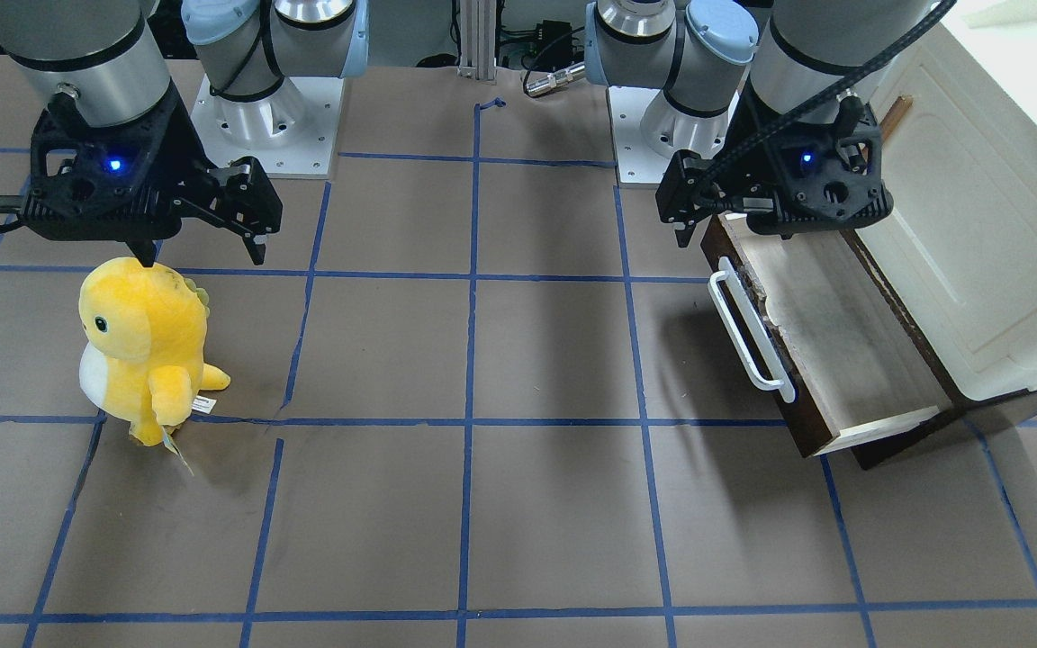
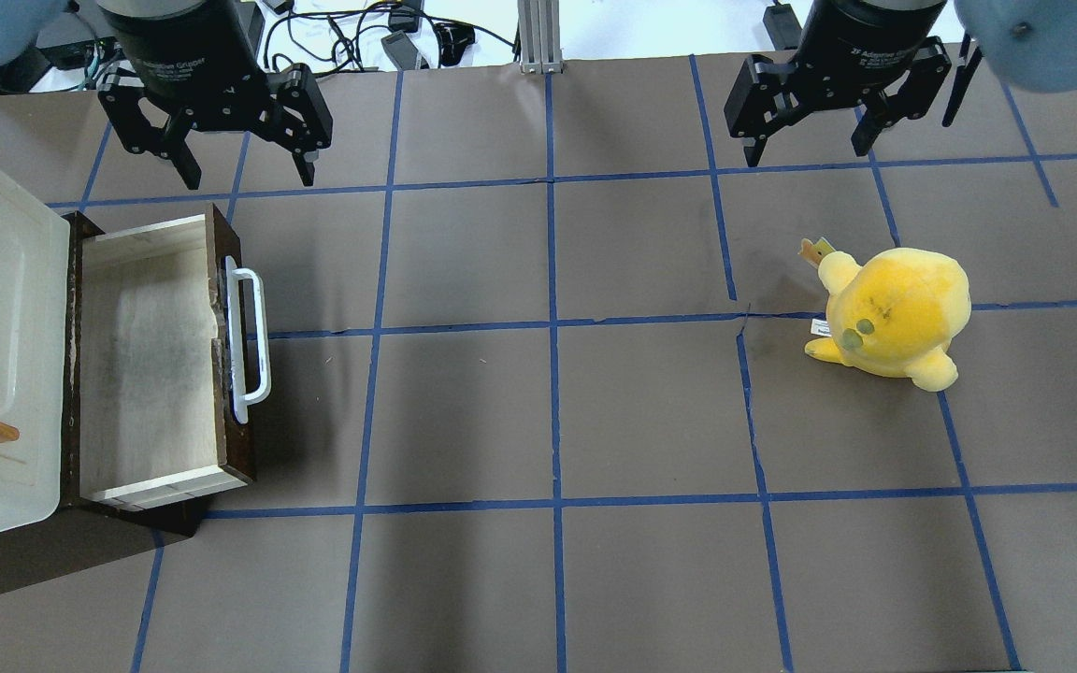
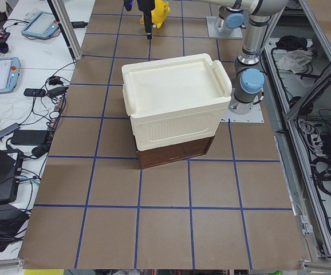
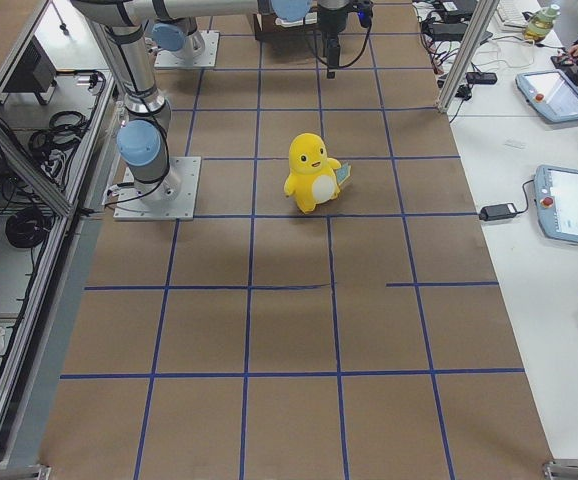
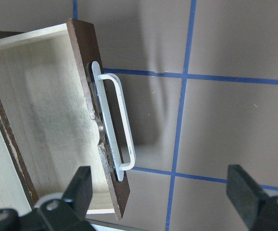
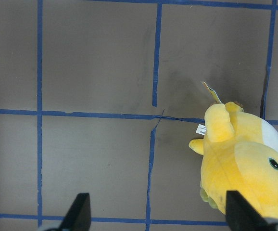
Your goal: Pull drawer sideways
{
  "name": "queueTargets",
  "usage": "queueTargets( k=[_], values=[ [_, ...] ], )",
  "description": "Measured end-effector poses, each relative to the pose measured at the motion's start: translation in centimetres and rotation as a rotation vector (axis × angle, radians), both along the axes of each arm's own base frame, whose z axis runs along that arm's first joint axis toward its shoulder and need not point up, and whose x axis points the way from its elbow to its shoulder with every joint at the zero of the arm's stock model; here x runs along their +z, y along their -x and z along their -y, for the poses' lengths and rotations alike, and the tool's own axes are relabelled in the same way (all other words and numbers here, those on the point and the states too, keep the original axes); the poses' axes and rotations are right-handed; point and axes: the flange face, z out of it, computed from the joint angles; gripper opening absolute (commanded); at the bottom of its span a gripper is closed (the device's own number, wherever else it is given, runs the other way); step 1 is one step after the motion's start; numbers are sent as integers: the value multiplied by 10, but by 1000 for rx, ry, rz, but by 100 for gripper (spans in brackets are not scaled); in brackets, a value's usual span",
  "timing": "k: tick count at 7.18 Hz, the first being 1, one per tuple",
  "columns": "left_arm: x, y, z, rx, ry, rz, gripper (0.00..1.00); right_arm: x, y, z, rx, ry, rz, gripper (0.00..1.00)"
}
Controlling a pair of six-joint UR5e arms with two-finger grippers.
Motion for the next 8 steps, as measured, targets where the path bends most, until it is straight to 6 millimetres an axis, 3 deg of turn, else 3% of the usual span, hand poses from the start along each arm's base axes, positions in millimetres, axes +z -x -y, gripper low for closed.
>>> queueTargets(
  k=[3, 8],
  values=[
    [0, -26, -20, -132, 7, -32, 100, 0, 0, 0, 0, 0, -1, 100],
    [-2, -28, -37, -247, 65, -35, 100, 0, 0, 0, 0, 0, 0, 100]
  ],
)
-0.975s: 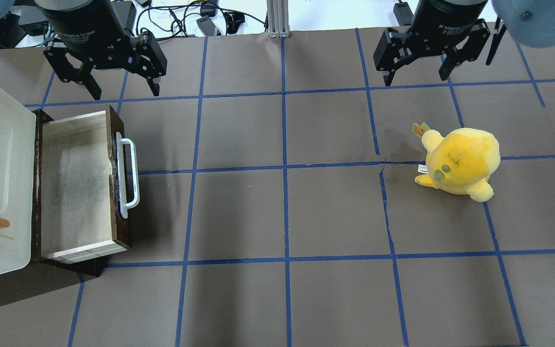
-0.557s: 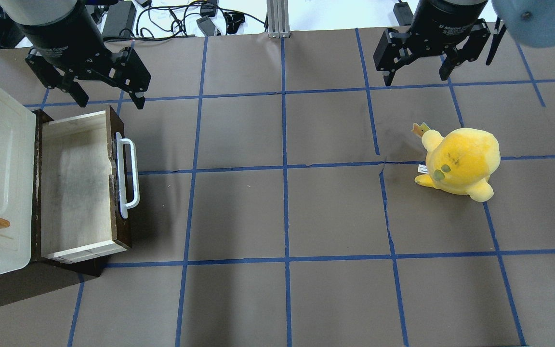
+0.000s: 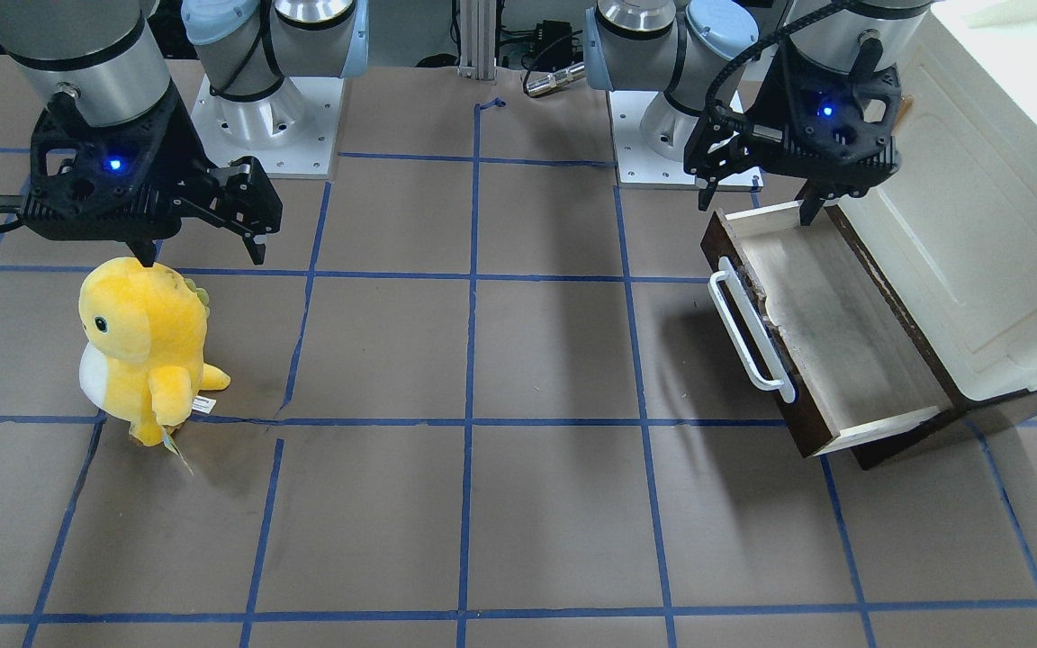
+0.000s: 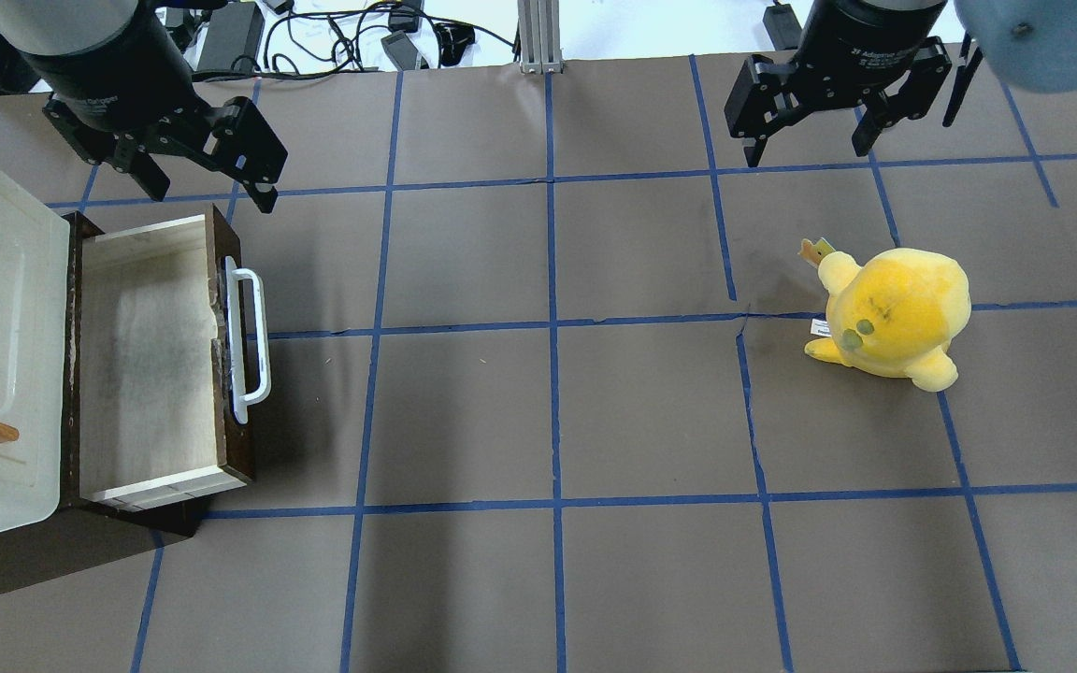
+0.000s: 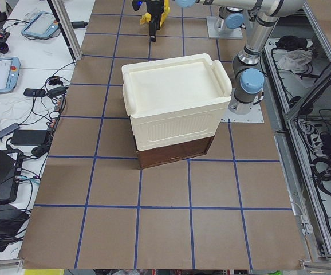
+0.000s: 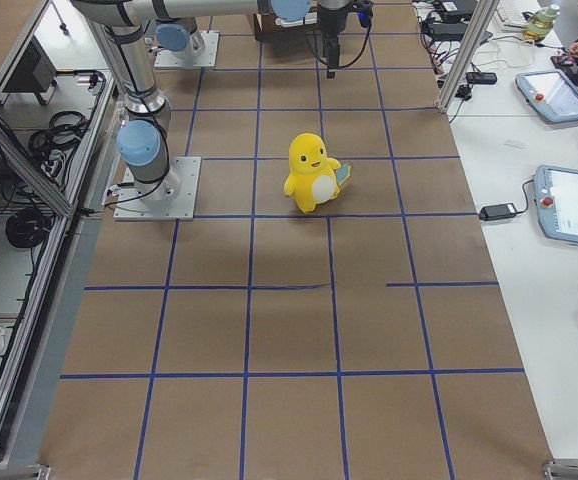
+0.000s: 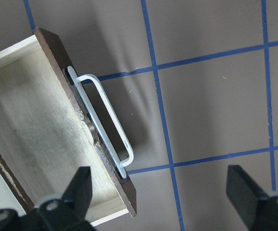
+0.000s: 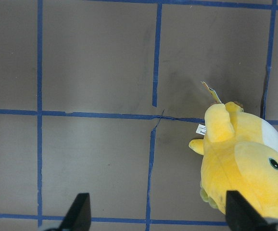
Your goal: Pull drawer sideways
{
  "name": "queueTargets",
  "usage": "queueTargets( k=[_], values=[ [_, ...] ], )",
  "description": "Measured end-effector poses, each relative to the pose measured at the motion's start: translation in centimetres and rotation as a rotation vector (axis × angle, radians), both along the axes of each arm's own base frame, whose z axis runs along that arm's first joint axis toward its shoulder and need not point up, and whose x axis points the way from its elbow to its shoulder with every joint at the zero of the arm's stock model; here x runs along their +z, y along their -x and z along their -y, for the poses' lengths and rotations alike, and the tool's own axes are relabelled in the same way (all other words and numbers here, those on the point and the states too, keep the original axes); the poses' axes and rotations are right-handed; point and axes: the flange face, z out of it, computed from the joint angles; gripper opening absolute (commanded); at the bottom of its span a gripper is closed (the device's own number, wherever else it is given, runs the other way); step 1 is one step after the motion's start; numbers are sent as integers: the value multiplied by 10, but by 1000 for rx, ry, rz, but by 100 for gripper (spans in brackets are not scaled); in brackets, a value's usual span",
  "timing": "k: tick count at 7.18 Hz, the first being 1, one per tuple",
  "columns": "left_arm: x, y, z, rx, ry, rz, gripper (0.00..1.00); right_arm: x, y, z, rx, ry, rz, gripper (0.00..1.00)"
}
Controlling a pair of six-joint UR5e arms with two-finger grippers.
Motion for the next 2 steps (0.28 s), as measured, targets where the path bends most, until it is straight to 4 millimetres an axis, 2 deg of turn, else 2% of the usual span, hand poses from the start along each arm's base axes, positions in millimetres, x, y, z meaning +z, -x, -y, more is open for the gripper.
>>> queueTargets(
  k=[2],
  values=[
    [-4, 1, 0, 0, 9, -2, 100, 0, 0, 0, 0, 0, -1, 100]
  ],
)
